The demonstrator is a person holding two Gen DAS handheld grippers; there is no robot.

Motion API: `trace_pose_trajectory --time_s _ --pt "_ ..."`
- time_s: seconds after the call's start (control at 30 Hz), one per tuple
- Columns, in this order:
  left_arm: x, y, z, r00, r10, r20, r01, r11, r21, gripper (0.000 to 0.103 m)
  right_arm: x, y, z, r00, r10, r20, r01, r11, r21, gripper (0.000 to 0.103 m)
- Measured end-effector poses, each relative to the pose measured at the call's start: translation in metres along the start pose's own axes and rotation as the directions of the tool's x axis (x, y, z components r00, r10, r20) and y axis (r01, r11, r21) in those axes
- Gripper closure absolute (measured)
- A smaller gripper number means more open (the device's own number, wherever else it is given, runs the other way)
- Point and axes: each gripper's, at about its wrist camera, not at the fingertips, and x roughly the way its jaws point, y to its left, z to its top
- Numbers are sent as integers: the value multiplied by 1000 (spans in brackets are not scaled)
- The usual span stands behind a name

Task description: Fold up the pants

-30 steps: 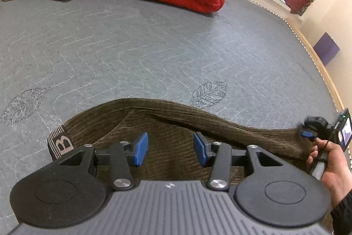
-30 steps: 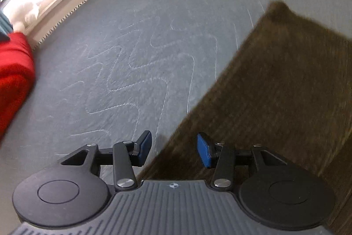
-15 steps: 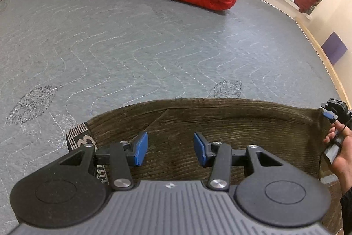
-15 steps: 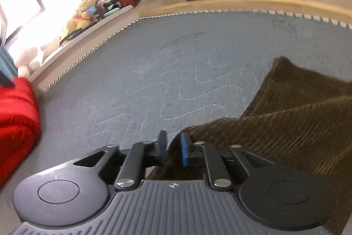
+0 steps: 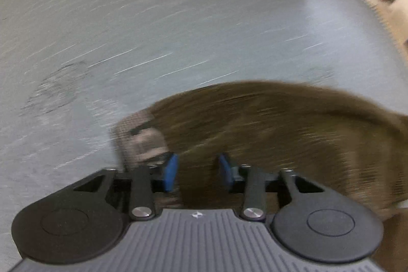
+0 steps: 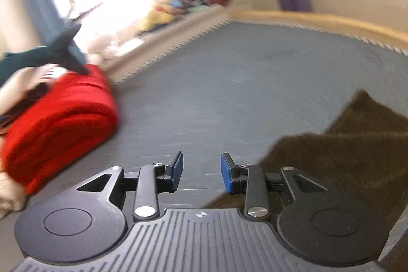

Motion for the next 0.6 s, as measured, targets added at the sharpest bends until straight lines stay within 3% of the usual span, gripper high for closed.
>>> trace_pose_trajectory --time_s 0.03,0.17,0.23,0.37,0.47,0.6 --pt "8 8 -2 998 59 -15 -59 998 1 98 -14 7 0 1000 26 7 -26 1000 -18 69" --pt "-6 3 -3 994 108 0 -108 994 31 97 -69 30 -8 995 98 16 -96 990 -102 66" --pt "-32 -12 -1 995 67 77 -72 995 74 89 -91 43 -19 995 101 -7 -101 980 -173 63" --pt "-66 -24 -1 989 -80 124 74 996 51 75 -119 64 -47 988 96 -121 -125 956 -264 63" --pt "-84 -27 -5 982 -93 163 87 995 44 72 -129 79 -81 966 123 -229 -194 927 -322 63" --pt "-105 -28 -8 973 -121 198 119 993 23 70 -144 103 -133 935 141 -326 -284 847 -448 63"
